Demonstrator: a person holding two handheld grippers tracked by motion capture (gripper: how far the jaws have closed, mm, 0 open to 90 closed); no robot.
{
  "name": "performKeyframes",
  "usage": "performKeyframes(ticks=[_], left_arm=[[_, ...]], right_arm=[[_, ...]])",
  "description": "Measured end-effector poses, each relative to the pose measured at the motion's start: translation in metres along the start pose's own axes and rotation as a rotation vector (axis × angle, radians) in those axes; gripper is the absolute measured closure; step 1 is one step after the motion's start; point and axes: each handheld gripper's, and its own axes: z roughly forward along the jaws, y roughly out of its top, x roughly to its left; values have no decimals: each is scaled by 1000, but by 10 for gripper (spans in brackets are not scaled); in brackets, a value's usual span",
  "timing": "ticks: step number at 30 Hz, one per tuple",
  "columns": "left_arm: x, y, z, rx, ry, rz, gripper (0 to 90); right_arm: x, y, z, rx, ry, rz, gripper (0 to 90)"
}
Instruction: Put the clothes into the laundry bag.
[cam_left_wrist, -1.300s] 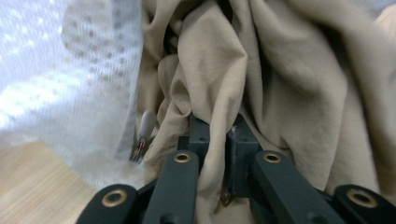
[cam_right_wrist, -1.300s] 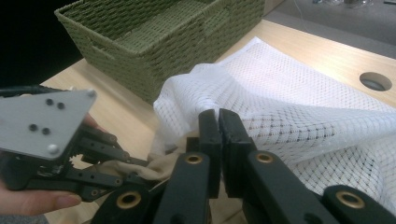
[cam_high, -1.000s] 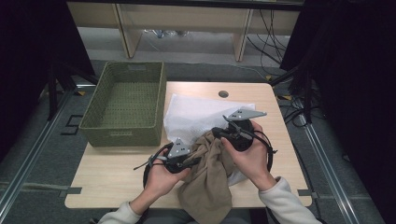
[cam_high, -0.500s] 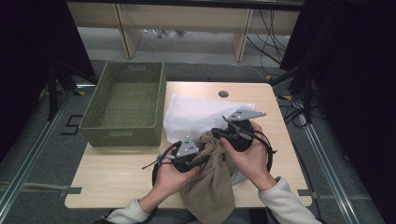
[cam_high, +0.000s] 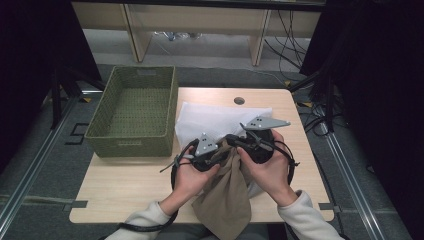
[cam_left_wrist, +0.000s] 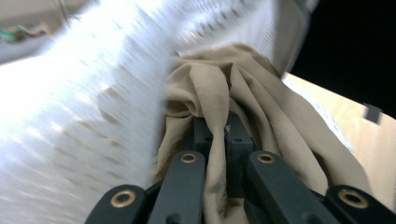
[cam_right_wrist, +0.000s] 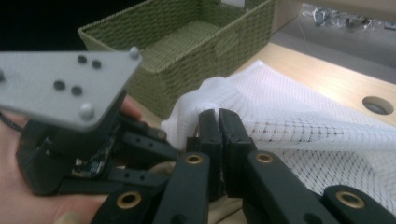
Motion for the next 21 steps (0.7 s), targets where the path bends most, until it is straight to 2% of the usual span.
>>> performKeyframes(ticks=[1,3,5,6,8,9,10,11,12,13,15,16,17,18,19,21], left_arm=[[1,3,-1,-7,18,2,869],[3,8,-4,-24,37,15,869],[4,11,-5,-36,50,20,869],[4,11,-4,-38,55,23,868],[3,7,2,-31,60,47,865],[2,4,6,-21,64,61,861],[1,0,12,-4,66,80,854],[1,-5,18,11,64,113,848],[0,-10,23,29,66,122,842],[0,-15,29,47,65,145,836],[-1,-24,41,66,58,136,823],[-2,-28,46,72,71,138,814],[-2,-31,50,88,68,150,805],[-3,-34,54,87,61,145,794],[0,-35,54,147,47,195,780],[0,-37,57,147,25,182,753]], right_arm=[[-1,1,-2,-7,-17,-4,897],[-1,1,-2,-23,7,7,897],[-1,2,-5,-22,2,14,897],[-2,2,-5,-32,-10,5,897],[-2,1,-3,-31,-3,24,896],[-4,1,-2,-29,-7,14,897],[-3,1,-2,-13,-21,27,897],[-5,0,0,-8,-15,31,897],[-7,-1,2,-9,-5,16,897],[-8,-1,3,1,-8,34,897],[-10,-3,5,19,-20,40,896],[-13,-3,7,18,-36,20,896],[-13,-4,8,29,-30,28,896],[-14,-5,9,35,-24,40,896],[-15,-5,10,36,-22,31,897],[-16,-6,11,45,-22,51,896]])
